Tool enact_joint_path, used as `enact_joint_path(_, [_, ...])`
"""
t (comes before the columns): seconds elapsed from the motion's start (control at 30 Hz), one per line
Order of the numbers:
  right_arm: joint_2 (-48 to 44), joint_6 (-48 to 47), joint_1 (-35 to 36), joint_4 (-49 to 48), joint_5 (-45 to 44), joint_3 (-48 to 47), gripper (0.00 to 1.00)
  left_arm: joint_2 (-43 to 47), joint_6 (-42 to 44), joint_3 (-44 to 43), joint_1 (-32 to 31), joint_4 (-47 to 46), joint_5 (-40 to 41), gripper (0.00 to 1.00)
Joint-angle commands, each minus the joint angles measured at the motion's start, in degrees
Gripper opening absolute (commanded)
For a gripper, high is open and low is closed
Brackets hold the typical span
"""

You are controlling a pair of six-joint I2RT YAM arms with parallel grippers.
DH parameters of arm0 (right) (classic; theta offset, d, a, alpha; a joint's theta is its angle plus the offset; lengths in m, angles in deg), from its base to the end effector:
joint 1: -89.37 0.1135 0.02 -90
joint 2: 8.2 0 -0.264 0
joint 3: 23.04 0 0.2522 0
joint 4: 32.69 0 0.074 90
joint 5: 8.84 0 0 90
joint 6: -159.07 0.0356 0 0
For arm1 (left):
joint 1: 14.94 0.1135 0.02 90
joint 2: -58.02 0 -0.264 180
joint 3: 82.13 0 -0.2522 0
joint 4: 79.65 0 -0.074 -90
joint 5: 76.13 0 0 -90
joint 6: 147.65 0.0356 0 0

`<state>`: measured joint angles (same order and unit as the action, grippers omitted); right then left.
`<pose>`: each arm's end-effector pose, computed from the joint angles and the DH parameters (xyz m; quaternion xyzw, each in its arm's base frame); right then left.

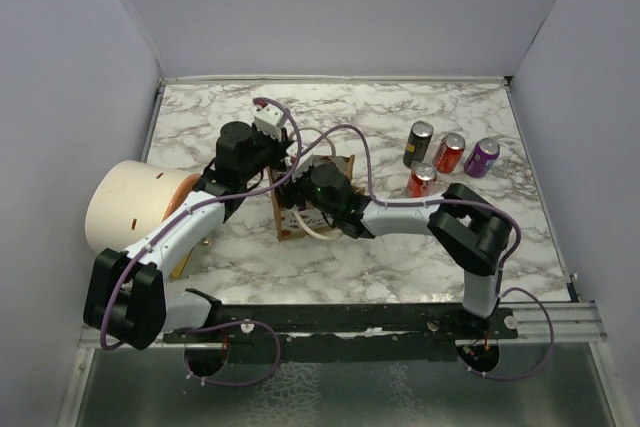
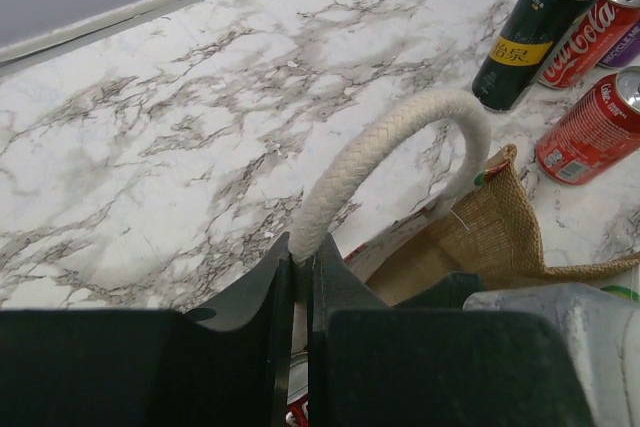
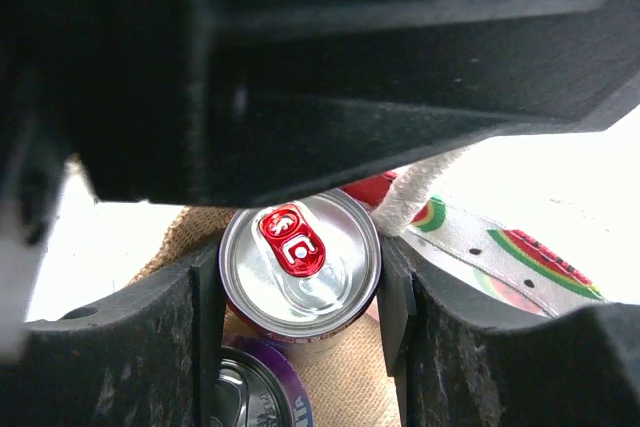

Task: Take the beverage out of the canvas bag

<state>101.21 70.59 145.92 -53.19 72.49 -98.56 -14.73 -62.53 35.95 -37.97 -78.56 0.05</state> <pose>0.2378 0.3502 0.1966 -0.3199 0.7156 0.2481 0.5692 0.2688 -0.1235 0.2958 0.1964 0.7495 -0.2415 0.5843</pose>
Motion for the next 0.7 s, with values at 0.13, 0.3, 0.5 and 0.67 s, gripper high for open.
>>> enact_joint_path(0.13, [-8.87, -3.1, 1.05, 5.6, -0.65, 1.75, 0.03, 2.47, 0.08, -1.96, -0.97, -3.74, 1.43, 0.0])
enact_joint_path(0.3, [-15.04, -1.65, 1.08, 6.48, -4.01, 4.49, 0.07, 3.02, 1.39, -2.08, -0.88, -2.97, 2.84, 0.0])
enact_joint_path(0.5, [-20.16, 0.22, 0.96, 10.95, -8.61, 5.1, 0.03, 3.14, 1.98, -2.29, -0.7, -2.39, 3.45, 0.01])
enact_joint_path(0.67, [-24.99, 0.51, 1.01, 14.29, -13.05, 5.19, 0.02, 3.22, 2.38, -2.31, -0.62, -2.21, 3.96, 0.01])
